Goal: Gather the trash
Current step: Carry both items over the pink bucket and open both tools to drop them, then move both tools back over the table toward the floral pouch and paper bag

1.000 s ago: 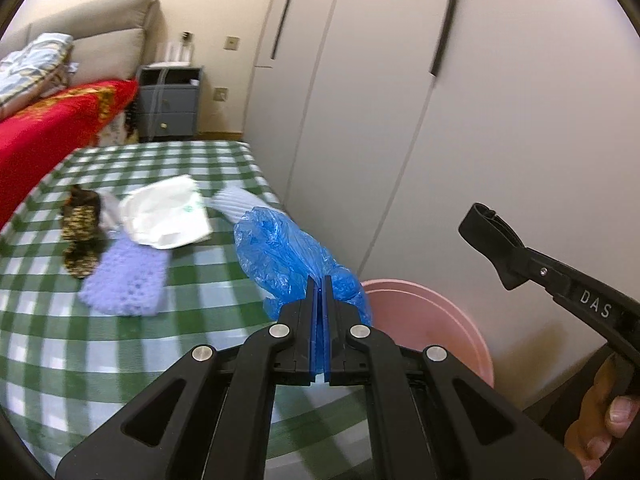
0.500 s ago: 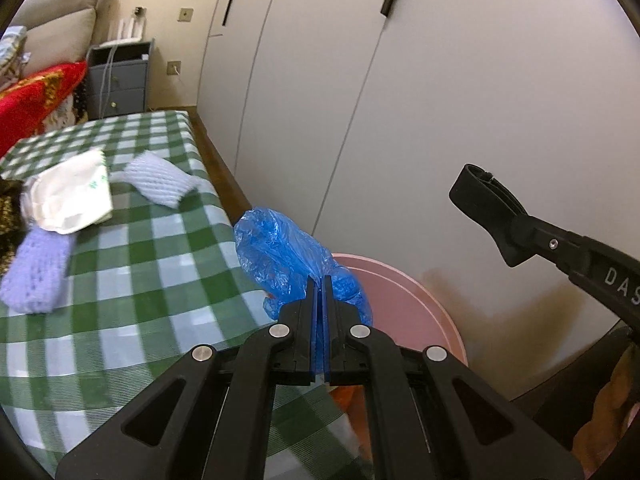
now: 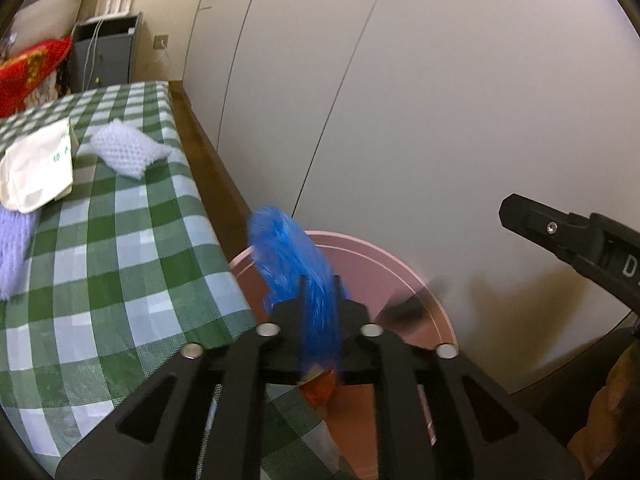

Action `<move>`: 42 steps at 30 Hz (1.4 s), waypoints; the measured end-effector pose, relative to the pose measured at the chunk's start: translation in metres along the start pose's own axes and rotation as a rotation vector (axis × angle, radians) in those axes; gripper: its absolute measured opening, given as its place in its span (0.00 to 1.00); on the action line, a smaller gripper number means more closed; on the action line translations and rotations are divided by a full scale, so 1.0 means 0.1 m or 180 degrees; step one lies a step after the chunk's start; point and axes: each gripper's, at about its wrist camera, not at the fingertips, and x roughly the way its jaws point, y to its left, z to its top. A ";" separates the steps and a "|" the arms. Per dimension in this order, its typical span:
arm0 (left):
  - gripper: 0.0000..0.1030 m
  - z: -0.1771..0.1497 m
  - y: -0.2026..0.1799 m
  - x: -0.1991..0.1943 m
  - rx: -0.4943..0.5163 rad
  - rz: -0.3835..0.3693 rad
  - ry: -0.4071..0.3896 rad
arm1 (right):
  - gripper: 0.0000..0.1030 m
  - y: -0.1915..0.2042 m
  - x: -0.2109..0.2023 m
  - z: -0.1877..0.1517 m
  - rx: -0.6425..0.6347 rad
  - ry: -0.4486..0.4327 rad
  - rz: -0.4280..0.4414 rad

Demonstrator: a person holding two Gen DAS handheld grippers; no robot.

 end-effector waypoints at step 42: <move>0.25 0.12 1.43 -1.21 -0.0632 0.1634 -0.0873 | 0.40 1.28 0.26 -0.14 -0.0185 -0.0085 0.1435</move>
